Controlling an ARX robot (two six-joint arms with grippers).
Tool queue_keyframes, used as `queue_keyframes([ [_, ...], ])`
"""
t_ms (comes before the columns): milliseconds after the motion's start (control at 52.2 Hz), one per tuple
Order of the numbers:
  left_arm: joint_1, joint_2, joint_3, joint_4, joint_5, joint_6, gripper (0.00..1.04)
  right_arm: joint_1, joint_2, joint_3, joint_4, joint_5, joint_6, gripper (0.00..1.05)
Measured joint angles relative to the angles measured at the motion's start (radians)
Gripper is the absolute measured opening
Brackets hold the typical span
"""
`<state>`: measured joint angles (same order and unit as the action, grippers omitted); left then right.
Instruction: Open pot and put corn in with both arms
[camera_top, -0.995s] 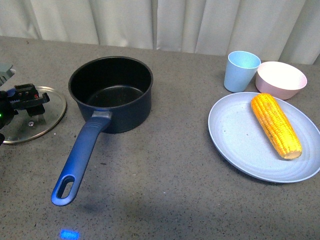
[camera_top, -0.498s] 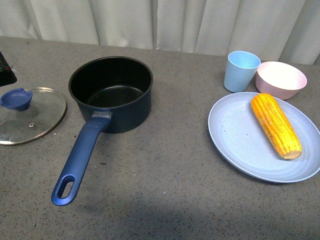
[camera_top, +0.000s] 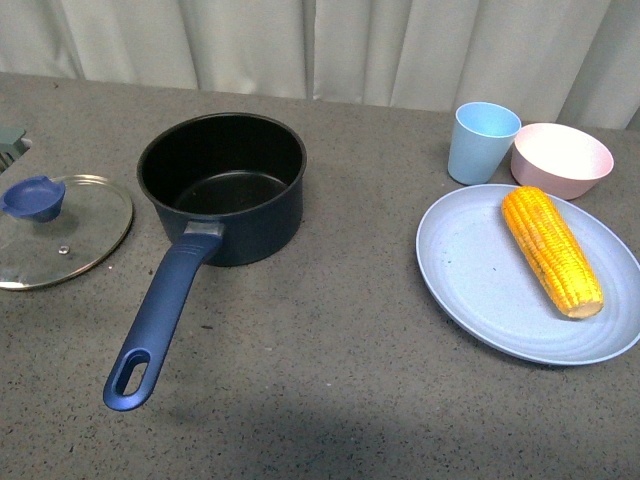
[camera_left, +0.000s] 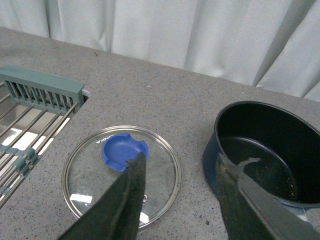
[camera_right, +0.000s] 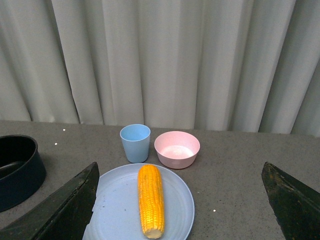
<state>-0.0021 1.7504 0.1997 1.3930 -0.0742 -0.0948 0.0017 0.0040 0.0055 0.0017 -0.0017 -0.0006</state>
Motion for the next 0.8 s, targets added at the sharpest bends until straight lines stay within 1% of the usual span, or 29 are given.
queue_keyframes([
  [38,0.0,-0.005,-0.006,0.001,0.0,0.0,0.35,0.0,0.0,0.0,0.0,0.0,0.0,0.95],
  [57,0.0,-0.006,-0.008,0.001,0.0,0.0,0.34,0.0,0.0,0.0,0.0,0.0,0.0,0.95],
  [96,0.001,-0.038,-0.029,-0.002,0.026,0.011,0.26,0.0,0.0,0.0,0.0,0.0,0.0,0.95],
  [115,0.002,-0.053,-0.041,-0.007,0.036,0.018,0.24,0.0,0.0,0.0,0.0,0.0,0.0,0.95],
  [191,0.001,-0.252,-0.142,-0.067,0.072,0.053,0.1,0.0,0.001,0.0,0.0,0.001,0.0,0.95],
  [230,0.0,-0.328,-0.162,-0.093,0.076,0.061,0.04,-0.001,0.004,0.0,-0.001,0.0,0.0,0.95],
  [325,0.0,-0.5,-0.181,-0.179,0.074,0.073,0.04,-0.001,0.0,0.0,-0.001,0.0,0.0,0.95],
  [632,0.001,-0.809,-0.183,-0.451,0.074,0.085,0.04,-0.001,0.0,0.0,-0.001,0.0,0.0,0.95],
  [708,0.001,-0.907,-0.183,-0.541,0.074,0.086,0.04,-0.001,0.0,0.0,-0.001,0.0,0.0,0.95],
  [766,0.001,-1.025,-0.181,-0.69,0.074,0.087,0.04,-0.001,0.0,0.0,-0.001,0.0,0.0,0.95],
  [804,0.001,-1.075,-0.181,-0.74,0.074,0.087,0.04,-0.001,0.0,0.0,-0.001,0.0,0.0,0.95],
])
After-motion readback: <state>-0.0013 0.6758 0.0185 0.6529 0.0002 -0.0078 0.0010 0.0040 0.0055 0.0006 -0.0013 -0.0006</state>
